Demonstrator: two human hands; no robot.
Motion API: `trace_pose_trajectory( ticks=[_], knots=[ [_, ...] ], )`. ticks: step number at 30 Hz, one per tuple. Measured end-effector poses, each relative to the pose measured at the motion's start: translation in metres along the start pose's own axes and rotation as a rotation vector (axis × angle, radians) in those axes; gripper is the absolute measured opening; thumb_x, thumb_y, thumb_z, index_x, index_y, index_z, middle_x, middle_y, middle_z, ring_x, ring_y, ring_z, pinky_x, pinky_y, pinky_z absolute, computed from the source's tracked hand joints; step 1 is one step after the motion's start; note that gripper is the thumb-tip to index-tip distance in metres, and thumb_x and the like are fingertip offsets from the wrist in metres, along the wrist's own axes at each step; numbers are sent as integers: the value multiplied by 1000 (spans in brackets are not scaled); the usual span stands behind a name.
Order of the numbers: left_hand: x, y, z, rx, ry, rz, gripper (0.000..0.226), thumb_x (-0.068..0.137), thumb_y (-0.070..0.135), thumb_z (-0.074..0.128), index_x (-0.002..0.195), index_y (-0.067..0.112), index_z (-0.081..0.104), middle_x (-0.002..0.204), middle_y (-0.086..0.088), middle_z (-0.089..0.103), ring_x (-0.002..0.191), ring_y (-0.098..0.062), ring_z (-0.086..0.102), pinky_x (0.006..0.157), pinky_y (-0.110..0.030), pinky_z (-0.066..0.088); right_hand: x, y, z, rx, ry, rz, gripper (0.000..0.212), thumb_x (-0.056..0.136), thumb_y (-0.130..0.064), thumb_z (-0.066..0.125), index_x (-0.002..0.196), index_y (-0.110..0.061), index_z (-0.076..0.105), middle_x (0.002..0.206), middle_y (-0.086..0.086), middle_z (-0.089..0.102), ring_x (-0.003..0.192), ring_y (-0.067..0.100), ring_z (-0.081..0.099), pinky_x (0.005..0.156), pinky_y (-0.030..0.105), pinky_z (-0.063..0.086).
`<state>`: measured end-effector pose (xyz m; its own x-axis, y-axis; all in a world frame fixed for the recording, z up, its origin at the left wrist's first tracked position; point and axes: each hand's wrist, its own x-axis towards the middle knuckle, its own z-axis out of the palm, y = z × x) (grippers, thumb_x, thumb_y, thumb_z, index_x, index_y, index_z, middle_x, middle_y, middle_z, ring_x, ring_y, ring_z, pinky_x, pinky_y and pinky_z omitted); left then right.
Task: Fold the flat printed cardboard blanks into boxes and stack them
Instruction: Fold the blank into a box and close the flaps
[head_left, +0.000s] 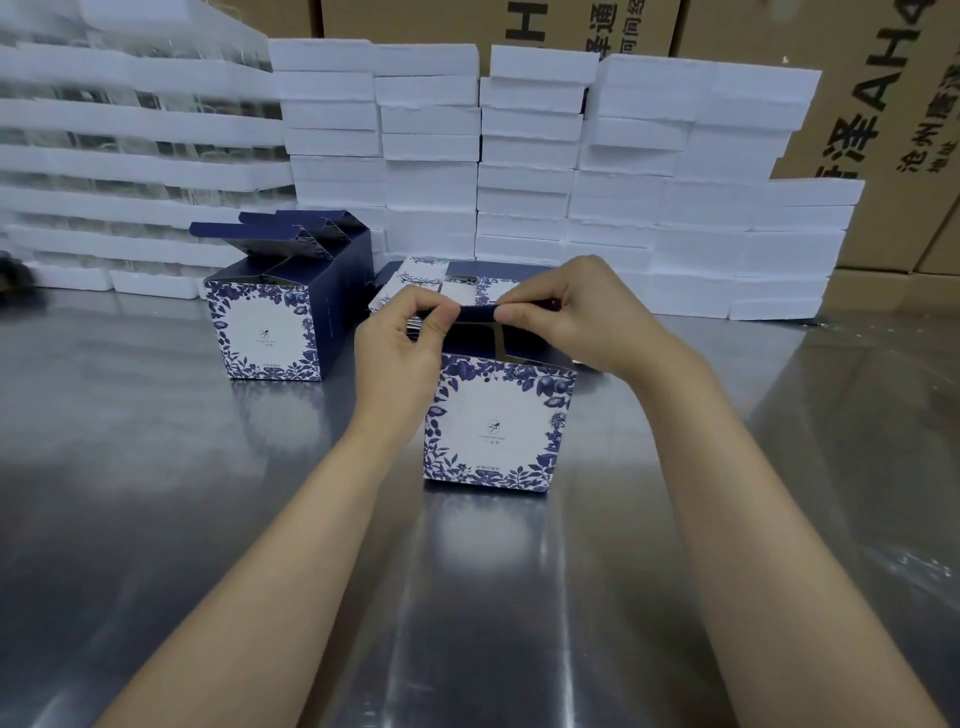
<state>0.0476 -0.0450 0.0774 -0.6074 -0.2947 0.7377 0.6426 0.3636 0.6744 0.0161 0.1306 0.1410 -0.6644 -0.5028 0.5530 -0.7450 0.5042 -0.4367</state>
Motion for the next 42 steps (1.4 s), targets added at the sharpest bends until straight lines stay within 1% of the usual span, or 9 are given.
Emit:
trace_pose_trajectory(
  ticks=[6, 12, 16, 23, 27, 30, 34, 38, 42],
  knots=[
    [-2, 10, 1, 84, 8, 100, 18, 96, 19, 58, 87, 34, 61, 85, 18, 63, 83, 1, 56, 74, -14, 39, 1, -11, 12, -149, 128, -136, 20, 89, -33, 61, 88, -22, 77, 83, -9, 73, 79, 15, 65, 72, 41, 51],
    [-2, 9, 3, 167, 37, 287, 10, 91, 9, 63, 87, 8, 72, 85, 15, 61, 84, -7, 56, 78, -31, 45, 2, -13, 16, -215, 109, -135, 13, 89, -33, 65, 92, -30, 78, 81, -9, 74, 80, 17, 64, 69, 37, 50],
    [-4, 2, 3, 313, 82, 292, 12, 91, 5, 59, 81, 4, 65, 82, 5, 57, 82, -14, 46, 76, -39, 41, 0, -8, -1, 21, -4, -14, 5, 81, -29, 76, 85, -31, 78, 84, -20, 73, 87, -2, 64, 82, 26, 49],
    [-4, 3, 7, 311, 108, 307, 11, 89, 11, 64, 79, 11, 68, 76, 21, 49, 76, -3, 42, 79, -37, 39, -7, 2, -9, 171, -3, 53, 11, 85, -12, 72, 94, -11, 78, 84, -5, 73, 72, 2, 61, 70, 19, 45],
    [-4, 6, 8, 226, 83, 262, 22, 94, 25, 60, 115, 20, 64, 107, 14, 61, 102, -2, 51, 96, -33, 39, -8, 6, -9, 252, 77, 116, 12, 88, -16, 69, 96, -16, 78, 91, -1, 75, 77, 17, 63, 78, 30, 51],
    [-6, 4, 10, 93, 105, 102, 37, 101, 23, 44, 138, 20, 43, 136, 5, 49, 126, -10, 44, 108, -28, 34, -6, 7, -10, 315, 93, 158, 14, 92, -23, 64, 94, -22, 78, 96, -13, 75, 87, 3, 65, 80, 17, 49],
    [-7, -3, 8, -22, 148, 4, 36, 100, 19, 36, 131, 9, 51, 130, -1, 54, 118, -9, 52, 101, -25, 41, -5, 14, -13, 366, 85, 258, 12, 93, -24, 64, 95, -24, 76, 101, -11, 74, 96, 1, 64, 89, 19, 50],
    [-19, -15, 12, 82, 30, 136, 34, 100, 17, 34, 122, 4, 56, 124, -2, 57, 117, -15, 52, 103, -27, 39, -7, 21, -14, 365, 36, 294, 12, 91, -23, 66, 98, -22, 75, 100, -10, 73, 83, -6, 63, 67, 8, 47],
    [-30, -29, 14, 172, -130, 213, 38, 98, 26, 34, 112, 3, 62, 126, -5, 59, 121, -18, 50, 105, -32, 38, -8, 26, -13, 304, -65, 356, 14, 85, -24, 74, 97, -28, 74, 105, -13, 72, 98, -1, 64, 85, 13, 47]
  ],
)
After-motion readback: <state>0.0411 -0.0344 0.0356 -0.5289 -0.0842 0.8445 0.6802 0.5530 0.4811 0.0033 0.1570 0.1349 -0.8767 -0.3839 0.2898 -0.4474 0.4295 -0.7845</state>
